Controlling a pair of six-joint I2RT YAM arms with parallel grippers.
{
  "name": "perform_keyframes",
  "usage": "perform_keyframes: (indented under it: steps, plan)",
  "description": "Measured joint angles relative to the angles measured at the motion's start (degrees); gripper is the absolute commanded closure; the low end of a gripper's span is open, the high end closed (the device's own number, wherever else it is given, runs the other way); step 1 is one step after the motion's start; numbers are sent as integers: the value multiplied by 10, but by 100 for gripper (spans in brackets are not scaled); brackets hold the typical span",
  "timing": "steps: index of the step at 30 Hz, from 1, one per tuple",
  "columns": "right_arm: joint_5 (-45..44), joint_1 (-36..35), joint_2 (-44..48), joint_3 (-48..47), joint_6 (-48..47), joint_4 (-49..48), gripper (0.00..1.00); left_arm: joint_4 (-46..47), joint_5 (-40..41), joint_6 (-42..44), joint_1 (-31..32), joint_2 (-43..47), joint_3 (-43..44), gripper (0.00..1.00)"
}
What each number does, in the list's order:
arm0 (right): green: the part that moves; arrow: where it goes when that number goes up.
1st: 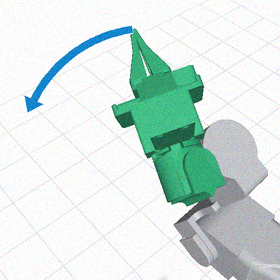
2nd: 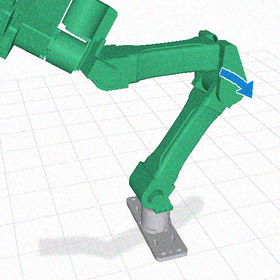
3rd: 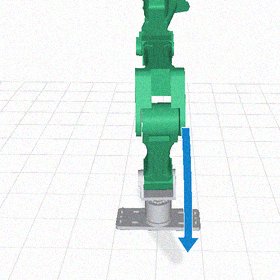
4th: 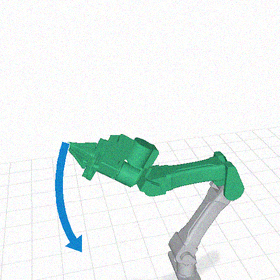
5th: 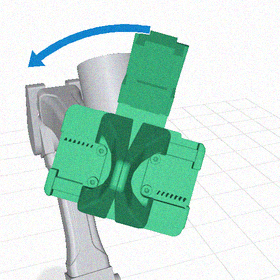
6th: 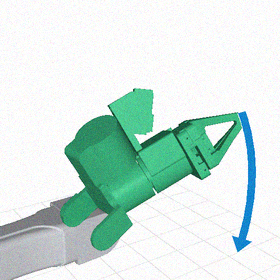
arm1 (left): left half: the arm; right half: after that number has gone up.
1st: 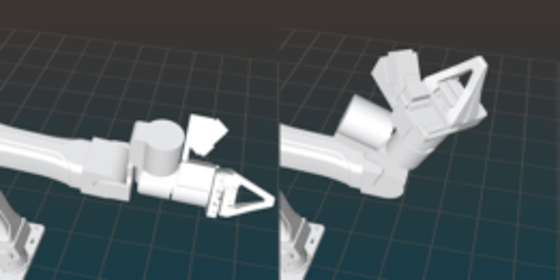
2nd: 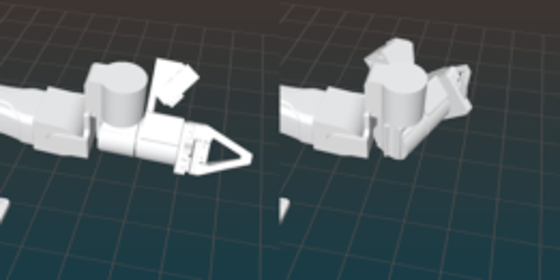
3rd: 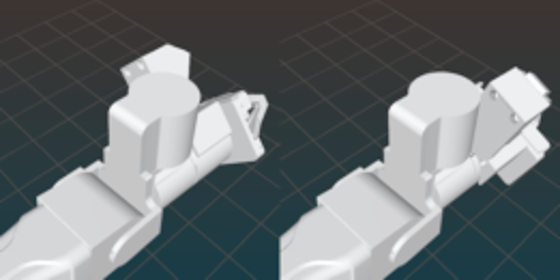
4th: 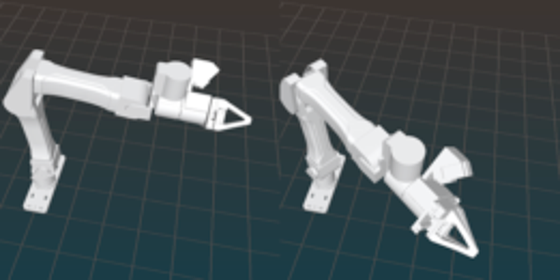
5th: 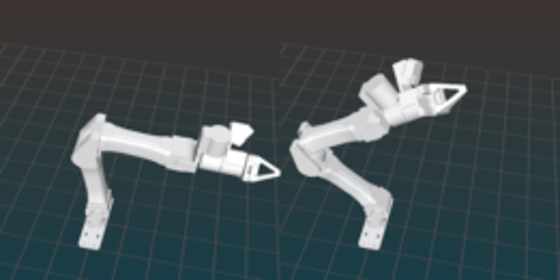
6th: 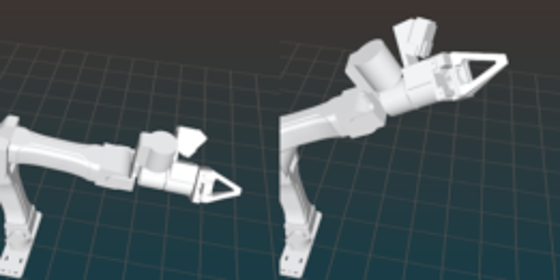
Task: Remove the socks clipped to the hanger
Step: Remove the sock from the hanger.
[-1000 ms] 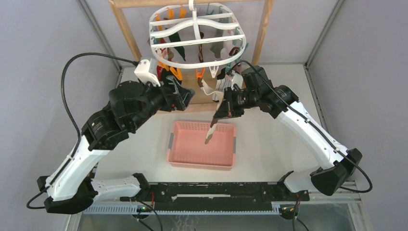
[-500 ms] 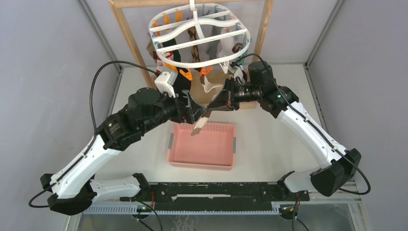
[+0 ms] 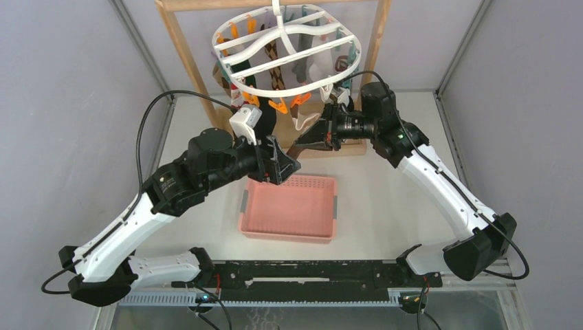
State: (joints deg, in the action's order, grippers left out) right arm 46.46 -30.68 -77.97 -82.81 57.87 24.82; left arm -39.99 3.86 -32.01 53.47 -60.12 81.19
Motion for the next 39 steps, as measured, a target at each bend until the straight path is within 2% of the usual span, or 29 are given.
perform_keyframes:
  steps: [9,11,12,17,19,21,24,27,30,34,39]
  plan:
    - [8,6,13,0,24,-15,100,-13,23,6,8,-1,-7,9]
    - [10,7,19,0,26,-15,100,-14,32,10,8,-3,-8,13]
    - [12,7,23,0,27,-15,100,-14,35,11,8,-4,-8,20]
    - [19,9,40,0,28,-12,100,-13,49,26,8,-16,-8,81]
    - [21,11,46,1,28,-10,100,-16,50,33,8,-28,-7,97]
    - [21,13,51,4,27,-9,100,-18,50,36,8,-41,-5,100]
    - [21,16,52,8,24,0,76,-38,52,36,8,-67,15,100]
    - [16,20,52,9,16,14,59,-62,58,40,9,-90,51,100]
    - [-3,23,52,-3,-11,55,48,-79,66,42,9,-104,82,100]
    - [-49,24,52,-59,-68,128,42,-99,73,51,9,-116,121,100]
    - [-130,24,52,-153,-134,197,42,-111,80,61,9,-130,149,99]
